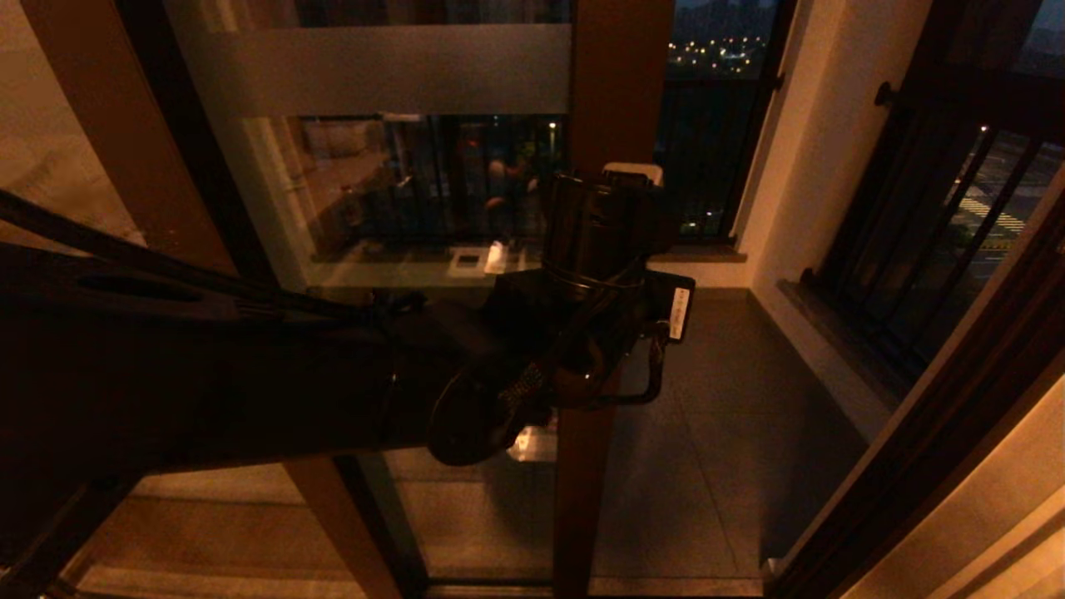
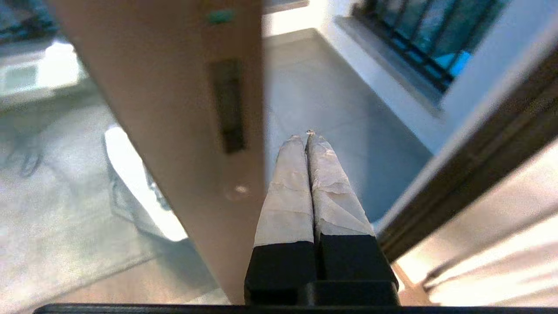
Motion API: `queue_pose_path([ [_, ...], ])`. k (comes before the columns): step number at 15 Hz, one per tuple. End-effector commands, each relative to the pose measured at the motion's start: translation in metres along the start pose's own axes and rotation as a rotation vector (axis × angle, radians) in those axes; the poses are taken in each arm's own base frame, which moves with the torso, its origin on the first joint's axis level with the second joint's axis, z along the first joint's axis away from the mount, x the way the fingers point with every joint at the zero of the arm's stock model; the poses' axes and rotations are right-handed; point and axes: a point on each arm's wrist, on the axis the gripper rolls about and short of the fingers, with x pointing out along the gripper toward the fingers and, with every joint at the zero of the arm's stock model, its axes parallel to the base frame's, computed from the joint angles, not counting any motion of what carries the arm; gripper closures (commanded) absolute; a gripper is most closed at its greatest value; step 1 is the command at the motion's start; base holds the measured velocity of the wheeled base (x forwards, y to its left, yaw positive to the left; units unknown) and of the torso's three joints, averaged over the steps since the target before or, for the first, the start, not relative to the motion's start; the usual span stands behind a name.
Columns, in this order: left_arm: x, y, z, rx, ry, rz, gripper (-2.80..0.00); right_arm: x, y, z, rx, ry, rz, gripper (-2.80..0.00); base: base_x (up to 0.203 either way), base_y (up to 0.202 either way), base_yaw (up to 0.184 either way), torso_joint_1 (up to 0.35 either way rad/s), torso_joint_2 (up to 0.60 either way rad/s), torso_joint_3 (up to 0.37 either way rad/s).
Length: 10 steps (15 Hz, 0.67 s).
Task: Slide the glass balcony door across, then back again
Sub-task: Close the slid door
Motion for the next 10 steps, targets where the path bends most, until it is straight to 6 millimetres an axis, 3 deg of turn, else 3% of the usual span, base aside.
queue_pose_path([
  [1, -0.019, 0.004, 0.013, -0.009, -0.021, -0.006, 0.0, 0.0, 0.0, -0.001, -0.001, 0.003, 0.001, 0.0, 0.0, 0.0, 0.0, 0.0, 0.0, 0.0],
  [5, -0.061, 0.02, 0.017, 0.002, 0.007, -0.02, 0.0, 0.0, 0.0, -0.001, -0.001, 0.003, 0.001, 0.0, 0.0, 0.0, 0.0, 0.0, 0.0, 0.0],
  [7, -0.095, 0.039, 0.027, -0.004, -0.003, -0.017, 0.0, 0.0, 0.0, -0.001, -0.001, 0.003, 0.001, 0.0, 0.0, 0.0, 0.0, 0.0, 0.0, 0.0],
  [10, -0.162, 0.081, 0.04, -0.01, -0.003, 0.012, 0.0, 0.0, 0.0, -0.001, -0.001, 0.003, 0.001, 0.0, 0.0, 0.0, 0.0, 0.0, 0.0, 0.0],
])
